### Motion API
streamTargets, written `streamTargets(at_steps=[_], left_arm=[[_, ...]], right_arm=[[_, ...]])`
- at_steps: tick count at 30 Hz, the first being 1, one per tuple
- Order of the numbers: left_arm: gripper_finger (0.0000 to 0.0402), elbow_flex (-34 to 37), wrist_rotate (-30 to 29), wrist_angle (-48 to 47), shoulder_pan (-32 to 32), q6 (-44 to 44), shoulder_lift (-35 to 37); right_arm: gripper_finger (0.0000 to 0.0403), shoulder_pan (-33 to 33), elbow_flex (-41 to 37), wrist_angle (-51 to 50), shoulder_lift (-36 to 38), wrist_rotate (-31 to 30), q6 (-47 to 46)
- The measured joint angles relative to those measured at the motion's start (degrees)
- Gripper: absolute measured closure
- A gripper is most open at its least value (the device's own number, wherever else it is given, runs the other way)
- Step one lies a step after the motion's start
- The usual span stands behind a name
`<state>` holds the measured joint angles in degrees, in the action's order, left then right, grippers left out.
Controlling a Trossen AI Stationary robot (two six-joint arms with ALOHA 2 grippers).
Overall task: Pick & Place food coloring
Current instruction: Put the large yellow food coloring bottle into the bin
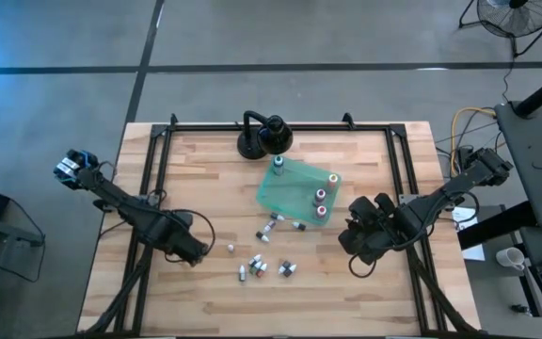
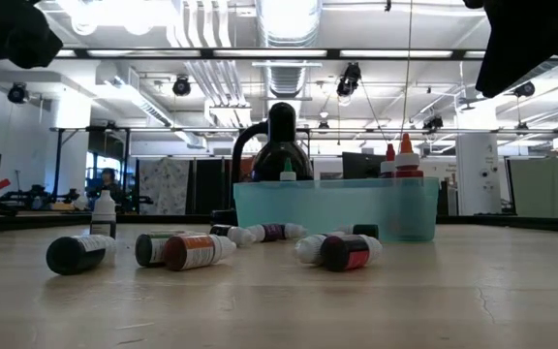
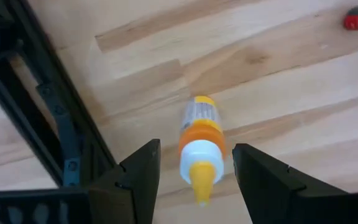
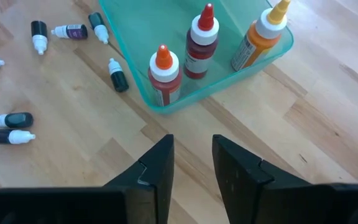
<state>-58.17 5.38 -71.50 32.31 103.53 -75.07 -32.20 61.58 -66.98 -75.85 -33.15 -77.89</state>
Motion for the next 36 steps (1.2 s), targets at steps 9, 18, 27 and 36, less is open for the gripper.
streamTargets(at_steps=[9, 18, 27, 36], left_arm=[[0.0227, 0.46, 0.02, 1.35, 1.32, 0.50, -0.28], [0.0227, 0.46, 1.23, 2.73, 3.04, 1.82, -0.28], [0.0227, 1.93, 0.89, 5.02, 4.18, 3.01, -1.30], [0.0227, 3.93, 0.65, 8.99, 4.18, 3.03, -1.50]], right_arm=[[0.0307, -0.01, 0.00, 0.07, 0.00, 0.00, -0.15], [0.0299, -0.05, 0.00, 0.22, 0.00, 0.02, -0.15], [0.0306, -0.03, 0.00, 0.23, 0.00, 0.02, -0.13], [0.0298, -0.03, 0.00, 0.24, 0.00, 0.04, -0.13]])
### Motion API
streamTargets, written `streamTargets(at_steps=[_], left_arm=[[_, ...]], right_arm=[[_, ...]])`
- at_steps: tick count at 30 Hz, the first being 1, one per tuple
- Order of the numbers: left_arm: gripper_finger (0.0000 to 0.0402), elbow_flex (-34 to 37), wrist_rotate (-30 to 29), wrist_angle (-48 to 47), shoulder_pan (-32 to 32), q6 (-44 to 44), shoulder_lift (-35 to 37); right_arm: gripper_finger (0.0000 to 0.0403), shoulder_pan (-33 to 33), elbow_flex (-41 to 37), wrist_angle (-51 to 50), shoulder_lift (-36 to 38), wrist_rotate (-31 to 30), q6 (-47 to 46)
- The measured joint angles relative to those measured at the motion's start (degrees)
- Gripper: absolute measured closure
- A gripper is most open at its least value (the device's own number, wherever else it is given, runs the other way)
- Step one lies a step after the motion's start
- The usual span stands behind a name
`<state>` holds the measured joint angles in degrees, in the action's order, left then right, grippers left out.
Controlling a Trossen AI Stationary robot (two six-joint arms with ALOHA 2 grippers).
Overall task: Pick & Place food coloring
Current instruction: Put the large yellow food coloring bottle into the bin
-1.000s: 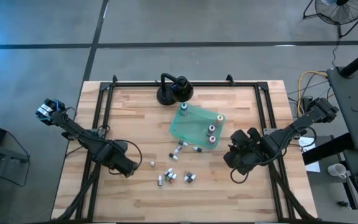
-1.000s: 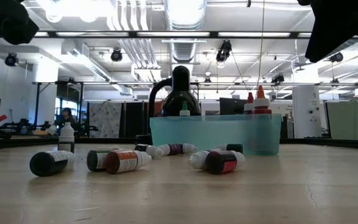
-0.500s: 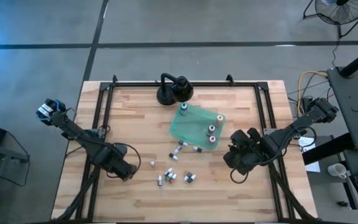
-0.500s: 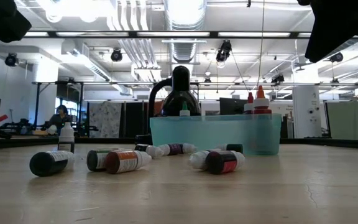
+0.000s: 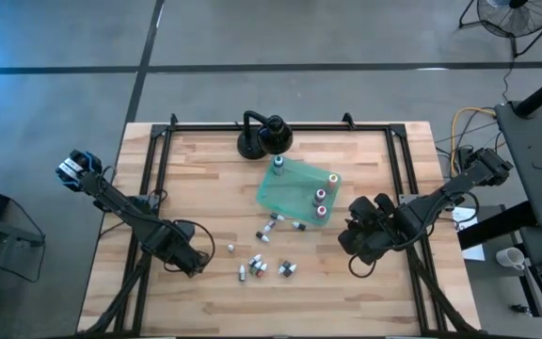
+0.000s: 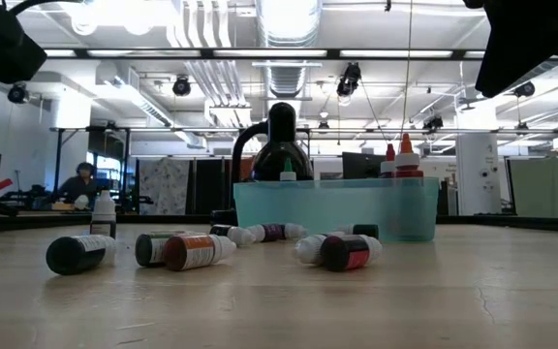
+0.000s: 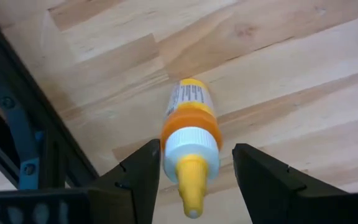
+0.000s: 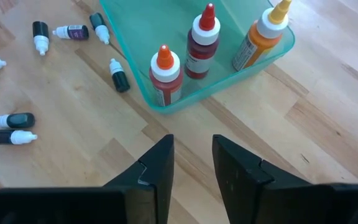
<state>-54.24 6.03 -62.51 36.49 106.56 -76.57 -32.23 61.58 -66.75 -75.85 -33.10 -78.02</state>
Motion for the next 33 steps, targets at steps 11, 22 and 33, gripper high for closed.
streamTargets(at_steps=[11, 22, 33], left_arm=[[0.0232, 0.00, 1.39, -0.05, 0.02, -0.36, 0.01], [0.0293, -0.02, 0.82, -0.10, 0.07, -1.36, 0.01], [0.0298, -0.39, -1.86, -0.23, 0.07, -1.93, 0.06]], right_arm=[[0.0309, 0.04, 0.00, 0.05, 0.00, 0.00, 0.00], [0.0309, 0.02, 0.00, 0.07, 0.00, 0.00, -0.45], [0.0309, -0.02, 0.00, 0.22, 0.00, -0.02, -1.09]])
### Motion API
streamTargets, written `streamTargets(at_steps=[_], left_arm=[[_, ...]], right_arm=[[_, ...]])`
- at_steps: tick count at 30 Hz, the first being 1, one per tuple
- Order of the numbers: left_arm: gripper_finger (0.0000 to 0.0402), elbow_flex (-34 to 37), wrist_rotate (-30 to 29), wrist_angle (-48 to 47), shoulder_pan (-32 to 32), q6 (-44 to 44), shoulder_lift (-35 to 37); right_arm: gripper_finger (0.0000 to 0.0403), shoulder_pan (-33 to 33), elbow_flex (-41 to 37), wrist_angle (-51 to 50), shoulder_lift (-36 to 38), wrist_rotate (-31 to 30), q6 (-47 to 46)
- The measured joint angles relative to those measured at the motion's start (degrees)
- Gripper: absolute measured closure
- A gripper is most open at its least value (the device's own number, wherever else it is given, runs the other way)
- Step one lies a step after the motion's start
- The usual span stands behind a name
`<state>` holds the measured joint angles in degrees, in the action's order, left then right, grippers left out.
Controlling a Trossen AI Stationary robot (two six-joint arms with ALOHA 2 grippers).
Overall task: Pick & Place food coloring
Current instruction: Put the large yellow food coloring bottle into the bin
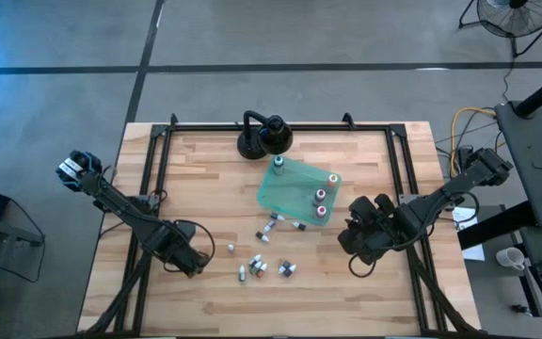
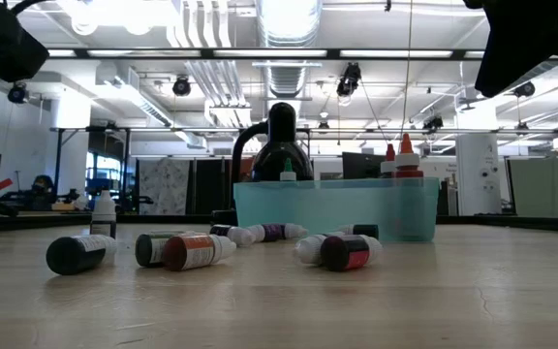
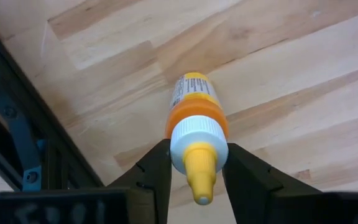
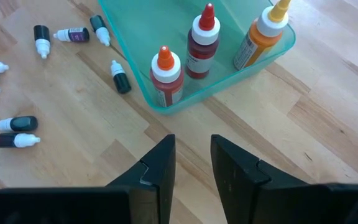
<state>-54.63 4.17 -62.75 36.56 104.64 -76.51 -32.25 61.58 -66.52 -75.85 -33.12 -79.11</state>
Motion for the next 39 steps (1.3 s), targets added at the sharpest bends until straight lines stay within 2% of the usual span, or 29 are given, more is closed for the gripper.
streamTargets(at_steps=[4, 8, 12, 18, 22, 29, 34, 39], left_arm=[[0.0298, -3.10, -3.75, -0.03, -0.70, -1.44, 0.00], [0.0300, -7.06, -6.36, -0.72, -4.36, -5.04, 0.00], [0.0302, -11.96, -7.44, -2.47, -10.52, -13.43, -0.39], [0.0303, -23.14, -10.38, -9.18, -20.62, -29.75, -3.58], [0.0303, -30.45, -10.94, -9.76, -27.14, -41.97, -8.04], [0.0303, -42.37, -10.68, -10.19, -35.54, -61.08, -20.41], [0.0303, -49.78, -10.77, -10.34, -38.89, -69.70, -28.05], [0.0303, -52.94, -11.99, -10.53, -41.08, -74.41, -32.65]], right_arm=[[0.0309, 0.00, 0.00, 0.03, 0.00, 0.00, 0.04], [0.0310, -0.15, 0.00, 0.36, 0.00, -0.04, 0.02], [0.0310, -0.13, 0.00, 0.58, 0.00, -0.04, -0.25], [0.0310, -0.13, 0.00, 0.77, 0.00, -0.02, -1.56], [0.0310, -0.13, 0.00, 0.92, 0.00, -0.04, -1.95], [0.0310, -0.13, 0.00, 0.94, 0.00, -0.04, -3.14], [0.0310, -0.13, 0.00, 0.94, 0.00, -0.02, -4.03], [0.0310, -0.13, 0.00, 0.87, 0.00, -0.04, -4.55]])
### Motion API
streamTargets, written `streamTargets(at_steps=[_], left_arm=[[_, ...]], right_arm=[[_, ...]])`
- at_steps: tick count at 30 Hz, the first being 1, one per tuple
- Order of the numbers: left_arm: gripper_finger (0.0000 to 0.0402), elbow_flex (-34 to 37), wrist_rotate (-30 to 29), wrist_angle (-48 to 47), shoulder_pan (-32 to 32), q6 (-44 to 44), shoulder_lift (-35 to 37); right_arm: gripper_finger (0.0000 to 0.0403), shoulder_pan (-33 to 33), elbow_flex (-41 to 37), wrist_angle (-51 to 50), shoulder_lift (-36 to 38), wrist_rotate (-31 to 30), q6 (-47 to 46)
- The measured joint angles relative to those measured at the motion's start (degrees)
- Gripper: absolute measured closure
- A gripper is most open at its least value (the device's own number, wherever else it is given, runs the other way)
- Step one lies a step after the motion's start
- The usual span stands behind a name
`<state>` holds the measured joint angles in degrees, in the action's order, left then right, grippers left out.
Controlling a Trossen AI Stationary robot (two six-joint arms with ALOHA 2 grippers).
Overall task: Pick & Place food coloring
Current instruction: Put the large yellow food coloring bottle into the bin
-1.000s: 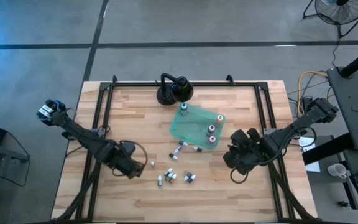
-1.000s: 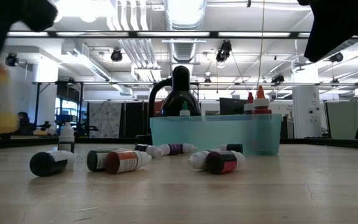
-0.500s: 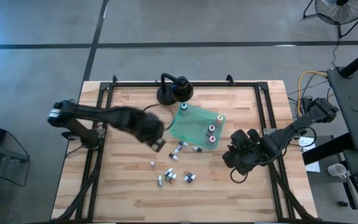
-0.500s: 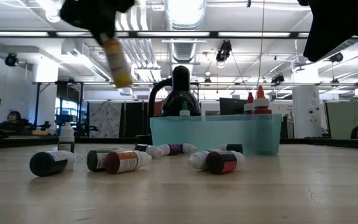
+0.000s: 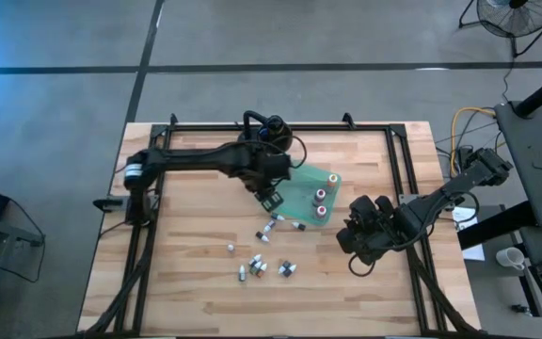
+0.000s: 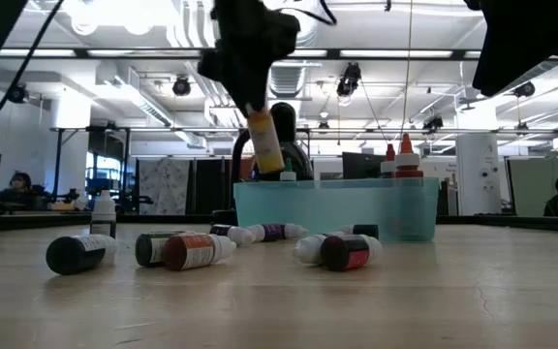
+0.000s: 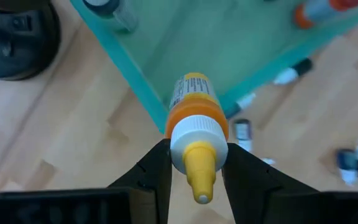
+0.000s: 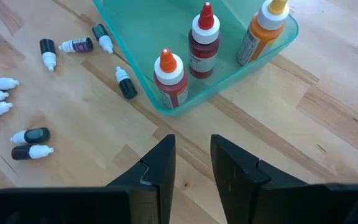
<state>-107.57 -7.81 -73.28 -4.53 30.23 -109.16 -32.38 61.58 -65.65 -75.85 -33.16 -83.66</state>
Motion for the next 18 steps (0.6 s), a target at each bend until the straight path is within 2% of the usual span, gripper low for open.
streamTargets(at_steps=[9, 18], left_arm=[[0.0303, 0.02, 0.44, 0.09, -1.08, -3.79, -6.37], [0.0303, 0.02, 2.97, 0.22, -0.99, -6.15, -10.62]], right_arm=[[0.0310, 0.02, -0.88, -0.08, 0.00, 0.00, -0.26], [0.0309, 0.02, -3.41, 0.13, 0.00, 0.26, -4.70]])
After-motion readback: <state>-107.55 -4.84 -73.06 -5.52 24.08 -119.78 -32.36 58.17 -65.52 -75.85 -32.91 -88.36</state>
